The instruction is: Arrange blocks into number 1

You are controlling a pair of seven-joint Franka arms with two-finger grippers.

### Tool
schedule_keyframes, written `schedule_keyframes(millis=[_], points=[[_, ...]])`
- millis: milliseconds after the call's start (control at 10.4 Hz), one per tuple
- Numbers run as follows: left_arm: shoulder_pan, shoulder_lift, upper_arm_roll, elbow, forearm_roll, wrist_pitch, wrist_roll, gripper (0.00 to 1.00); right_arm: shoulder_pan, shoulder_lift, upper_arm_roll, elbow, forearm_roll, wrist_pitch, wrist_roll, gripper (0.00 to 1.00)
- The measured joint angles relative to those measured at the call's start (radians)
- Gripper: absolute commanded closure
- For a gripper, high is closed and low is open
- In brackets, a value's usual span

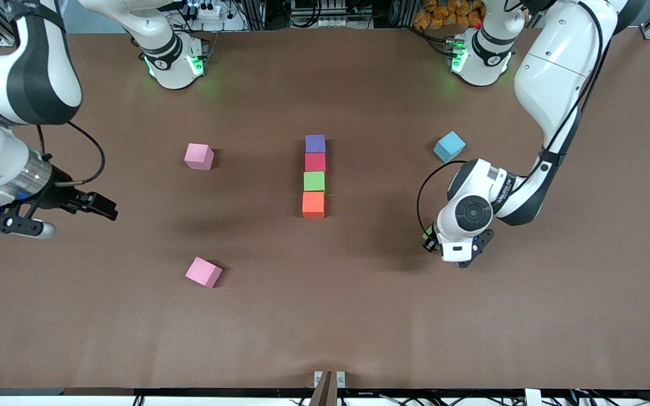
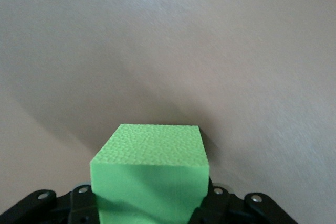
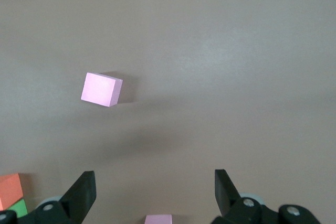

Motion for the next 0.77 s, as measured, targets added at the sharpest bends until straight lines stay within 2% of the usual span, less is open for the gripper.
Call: schedule_keyframes(millis=[192,288,575,767], points=[[-0.069,-0.032,-0.028,-0.011,0.000,-0.025,-0.005,1.00,-0.031,-0.038,0.001,0.002,-0.003,-0.060,-0.056,0.00],[-0.104,-0.073,-0.069,-0.036,0.000,-0.036,-0.039,1.00,-0.053,-0.058,0.002,0.003,-0.004,-0.088,-0.090,0.00],[-0.129,-0.181,-0.325,-0.128,0.000,-0.080,-0.214,1.00,-0.096,-0.086,0.002,0.024,-0.014,-0.167,-0.129,0.00],[-0.161,-0.188,-0.465,-0.154,0.000,-0.107,-0.304,1.00,-0.110,-0.089,0.003,0.060,-0.019,-0.197,-0.131,0.00]])
